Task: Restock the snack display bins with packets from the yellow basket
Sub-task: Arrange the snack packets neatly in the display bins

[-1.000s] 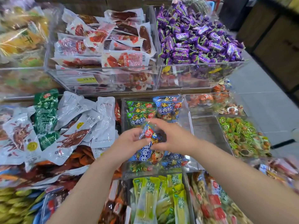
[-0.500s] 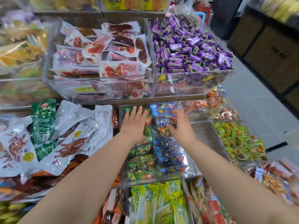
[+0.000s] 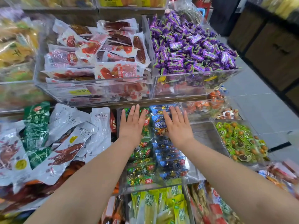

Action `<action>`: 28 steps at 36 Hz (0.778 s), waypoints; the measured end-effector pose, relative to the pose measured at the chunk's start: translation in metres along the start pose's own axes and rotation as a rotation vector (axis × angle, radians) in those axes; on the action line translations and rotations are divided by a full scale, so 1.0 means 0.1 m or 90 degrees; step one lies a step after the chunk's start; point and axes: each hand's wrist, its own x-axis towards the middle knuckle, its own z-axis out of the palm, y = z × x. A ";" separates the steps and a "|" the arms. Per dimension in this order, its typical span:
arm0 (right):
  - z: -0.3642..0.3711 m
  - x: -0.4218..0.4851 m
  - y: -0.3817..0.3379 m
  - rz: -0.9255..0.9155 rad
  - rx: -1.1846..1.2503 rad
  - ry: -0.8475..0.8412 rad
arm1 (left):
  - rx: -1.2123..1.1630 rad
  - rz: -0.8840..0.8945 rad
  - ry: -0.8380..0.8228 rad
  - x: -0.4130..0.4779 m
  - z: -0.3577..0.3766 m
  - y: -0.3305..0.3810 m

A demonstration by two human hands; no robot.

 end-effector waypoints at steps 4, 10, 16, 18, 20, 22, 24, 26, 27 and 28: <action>-0.01 0.16 -0.07 -0.004 -0.003 -0.036 | -0.024 -0.009 0.003 -0.01 0.00 0.02; 0.11 0.11 -0.08 -0.099 0.055 0.014 | -0.050 -0.005 -0.019 -0.02 0.02 0.03; 0.21 0.11 -0.14 -0.039 0.055 0.023 | -0.034 -0.018 0.001 0.01 0.06 0.04; 0.22 0.11 -0.13 -0.022 0.067 0.010 | -0.029 -0.026 0.008 0.01 0.08 0.06; 0.21 0.14 -0.12 -0.014 0.058 -0.026 | -0.026 -0.026 0.009 0.00 0.09 0.06; 0.18 0.20 -0.13 0.001 0.053 -0.062 | -0.021 -0.020 0.006 0.01 0.09 0.03; 0.13 0.28 -0.15 0.024 0.060 -0.093 | -0.011 -0.009 0.000 0.01 0.08 -0.01; 0.08 0.33 -0.16 0.043 0.066 -0.111 | -0.008 0.007 -0.009 0.01 0.08 -0.04; 0.07 0.34 -0.17 0.046 0.066 -0.117 | -0.011 0.013 -0.011 0.00 0.07 -0.05; 0.06 0.34 -0.17 0.047 0.066 -0.123 | -0.020 0.017 -0.008 -0.01 0.06 -0.05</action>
